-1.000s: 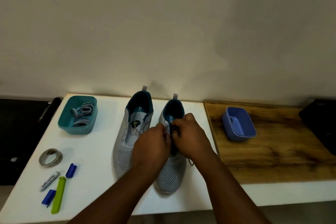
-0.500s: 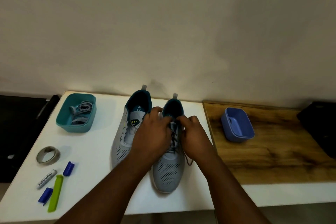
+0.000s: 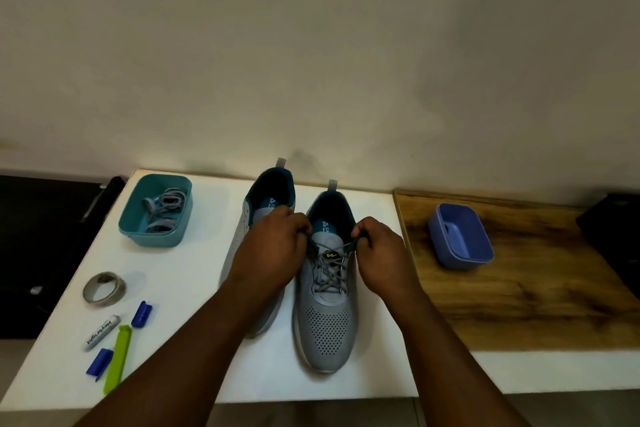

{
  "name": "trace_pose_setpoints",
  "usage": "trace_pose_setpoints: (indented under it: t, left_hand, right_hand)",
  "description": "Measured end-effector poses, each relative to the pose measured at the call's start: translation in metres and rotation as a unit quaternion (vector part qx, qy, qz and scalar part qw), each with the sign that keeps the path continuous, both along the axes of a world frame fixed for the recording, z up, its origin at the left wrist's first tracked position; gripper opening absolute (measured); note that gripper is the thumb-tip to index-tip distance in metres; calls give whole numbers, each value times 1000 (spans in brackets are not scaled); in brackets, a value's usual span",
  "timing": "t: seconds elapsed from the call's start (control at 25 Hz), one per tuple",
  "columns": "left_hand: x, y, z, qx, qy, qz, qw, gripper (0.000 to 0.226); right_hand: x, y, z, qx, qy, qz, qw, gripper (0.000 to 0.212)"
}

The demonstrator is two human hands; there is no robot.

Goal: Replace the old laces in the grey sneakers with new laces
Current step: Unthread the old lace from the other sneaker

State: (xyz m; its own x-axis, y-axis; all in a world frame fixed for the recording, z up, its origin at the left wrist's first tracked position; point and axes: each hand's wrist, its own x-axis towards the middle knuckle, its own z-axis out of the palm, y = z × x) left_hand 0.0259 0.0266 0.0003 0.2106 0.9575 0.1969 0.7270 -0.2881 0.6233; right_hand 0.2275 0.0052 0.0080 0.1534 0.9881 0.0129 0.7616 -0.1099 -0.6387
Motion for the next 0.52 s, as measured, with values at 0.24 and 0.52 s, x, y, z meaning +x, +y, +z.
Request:
trace_pose_setpoints:
  t: [0.24, 0.52]
  left_hand:
    - [11, -8, 0, 21, -33, 13, 999, 29]
    - [4, 2, 2, 13, 40, -50, 998, 32]
  right_hand:
    - [-17, -7, 11, 17, 0, 65, 998, 28]
    - [-31, -4, 3, -18, -141, 71, 987, 27]
